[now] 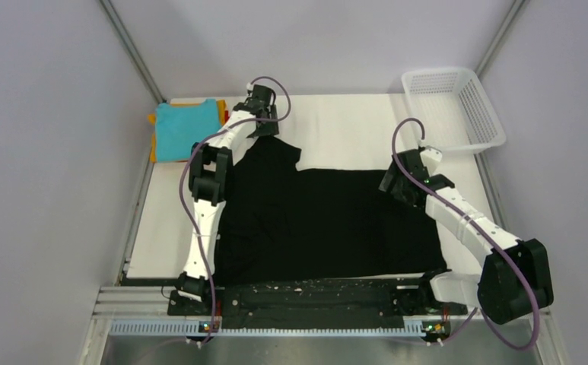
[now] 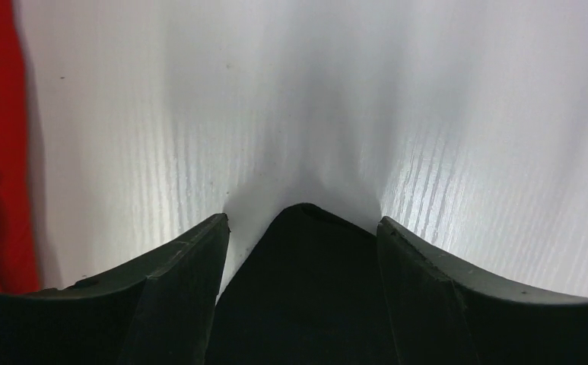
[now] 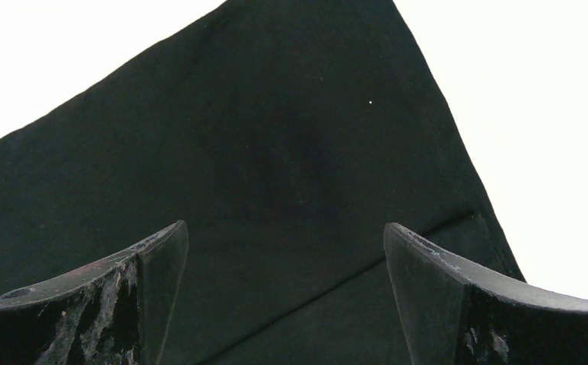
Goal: Fold and stack the t-shirts
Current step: Grab the side of the flattened tshirt furthest away from the robot with both arms
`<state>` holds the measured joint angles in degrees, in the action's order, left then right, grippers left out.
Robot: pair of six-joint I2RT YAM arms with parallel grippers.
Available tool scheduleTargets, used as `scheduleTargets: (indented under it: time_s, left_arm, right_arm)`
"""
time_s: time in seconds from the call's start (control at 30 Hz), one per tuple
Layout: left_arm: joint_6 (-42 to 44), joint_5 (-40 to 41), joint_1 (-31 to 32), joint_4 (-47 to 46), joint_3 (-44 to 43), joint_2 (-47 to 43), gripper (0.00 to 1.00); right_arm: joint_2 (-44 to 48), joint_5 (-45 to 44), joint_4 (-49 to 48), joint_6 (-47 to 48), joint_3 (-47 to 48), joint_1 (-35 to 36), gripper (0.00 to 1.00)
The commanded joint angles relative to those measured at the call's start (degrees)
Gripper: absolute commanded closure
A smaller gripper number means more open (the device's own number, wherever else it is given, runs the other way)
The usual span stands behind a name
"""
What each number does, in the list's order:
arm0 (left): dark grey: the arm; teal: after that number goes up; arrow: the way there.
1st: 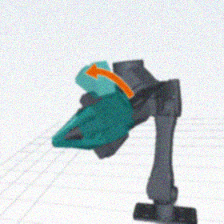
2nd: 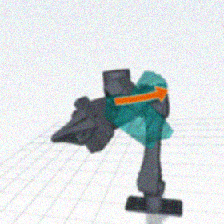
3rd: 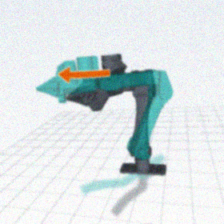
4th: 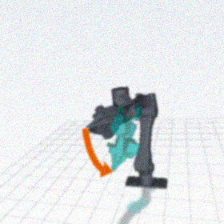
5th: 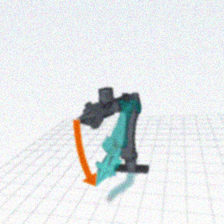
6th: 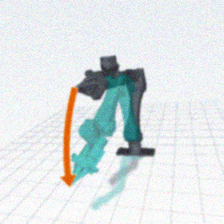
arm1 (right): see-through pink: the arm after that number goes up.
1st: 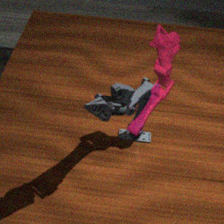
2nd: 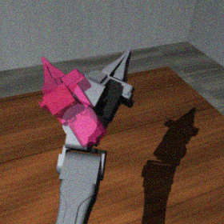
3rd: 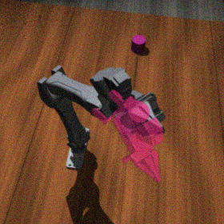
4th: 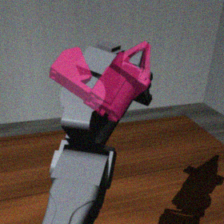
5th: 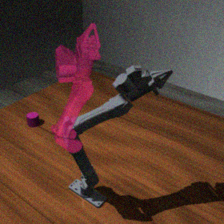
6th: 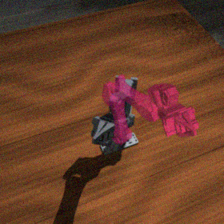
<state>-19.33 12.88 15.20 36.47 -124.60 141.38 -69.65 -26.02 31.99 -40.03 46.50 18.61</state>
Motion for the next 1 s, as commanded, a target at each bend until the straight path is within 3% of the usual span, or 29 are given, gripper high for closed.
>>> scheduleTargets:
  time_s: [0.0, 0.33, 0.53, 0.7, 0.97]
  left_arm:
    - [0.0, -0.4, -0.1, -4.2, -2.7, 1.0, 0.25]
    - [-1.0, 0.7, 0.0, -0.3, -0.3, 1.2, 0.43]
    - [-1.4, -2.0, 0.1, -1.4, 4.1, -1.2, 0.65]
    - [-0.9, -2.8, 0.1, -1.0, 4.2, -2.1, 1.0]
    - [0.3, -2.8, 0.1, -2.3, 8.9, -9.7, 1.0]
  right_arm:
    - [-1.5, 1.6, -1.9, 0.3, 0.7, -0.6, 0.03]
    - [-1.7, 1.5, -1.9, 0.0, 0.7, -0.8, 0.03]
    - [-2.0, 1.1, -1.9, -0.2, 1.0, -0.8, 0.04]
    - [-2.5, -0.1, -1.8, 0.0, 1.4, -1.2, 0.04]
    - [-12.2, -2.4, -0.9, 0.0, 9.2, -4.6, 0.03]
